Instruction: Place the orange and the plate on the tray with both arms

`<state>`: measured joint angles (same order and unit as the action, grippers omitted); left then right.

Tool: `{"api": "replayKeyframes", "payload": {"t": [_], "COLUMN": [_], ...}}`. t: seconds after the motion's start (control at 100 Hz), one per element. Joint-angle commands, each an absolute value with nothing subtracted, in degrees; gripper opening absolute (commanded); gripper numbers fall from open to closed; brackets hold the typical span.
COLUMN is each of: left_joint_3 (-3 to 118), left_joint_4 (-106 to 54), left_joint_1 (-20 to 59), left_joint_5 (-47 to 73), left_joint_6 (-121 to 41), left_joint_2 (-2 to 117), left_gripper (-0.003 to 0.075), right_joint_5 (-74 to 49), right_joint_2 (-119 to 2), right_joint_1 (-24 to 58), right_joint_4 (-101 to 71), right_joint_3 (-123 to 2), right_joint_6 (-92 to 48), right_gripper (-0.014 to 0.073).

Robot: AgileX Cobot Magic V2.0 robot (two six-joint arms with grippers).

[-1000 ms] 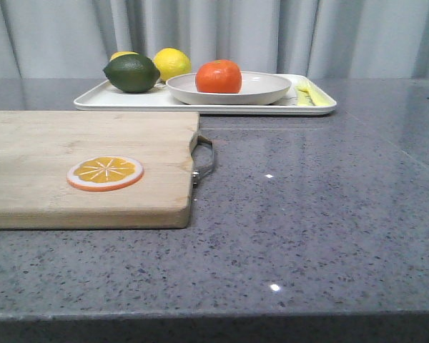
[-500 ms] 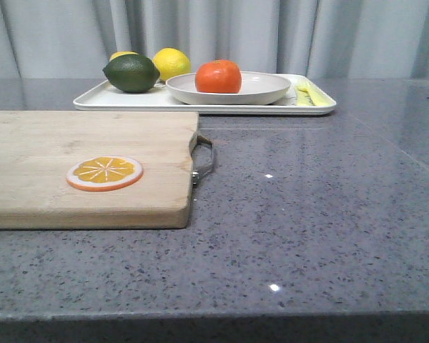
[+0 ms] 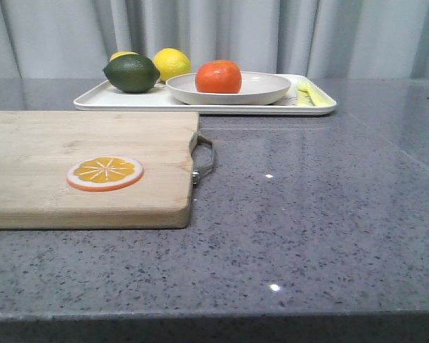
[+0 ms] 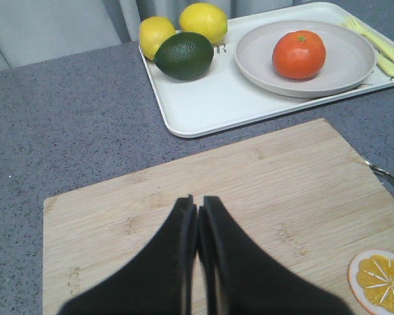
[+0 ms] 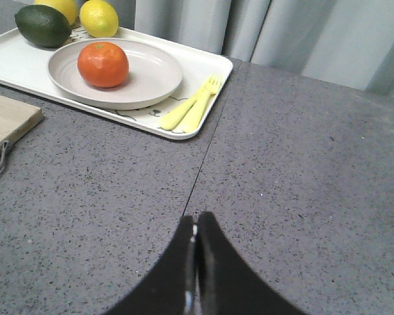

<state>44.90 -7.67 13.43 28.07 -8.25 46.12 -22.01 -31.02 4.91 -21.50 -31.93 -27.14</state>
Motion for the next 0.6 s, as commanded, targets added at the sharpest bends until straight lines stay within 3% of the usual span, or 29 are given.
{"api": "replayKeyframes", "payload": {"t": [0.0, 0.27, 0.59], "left_joint_3": [46.4, 43.5, 20.7], "left_joint_4": [-8.4, -6.7, -6.5], "left_joint_1": [13.1, 13.1, 13.1], "left_joint_5": [23.8, 22.3, 3.4], "left_joint_6": [-7.8, -7.8, -7.8], "left_joint_2": [46.8, 44.2, 25.0], "left_gripper": [-0.002, -0.002, -0.002], "right_joint_5": [-17.2, -17.2, -17.2], "right_joint_2": [-31.0, -31.0, -31.0], "right_joint_1": [4.5, 4.5, 4.5], "right_joint_4": [-21.6, -21.6, -21.6], "right_joint_3": [-33.4, -33.4, -33.4], "right_joint_6": [-27.6, -27.6, -27.6], "right_gripper": [-0.0101, -0.0101, -0.0101]}}
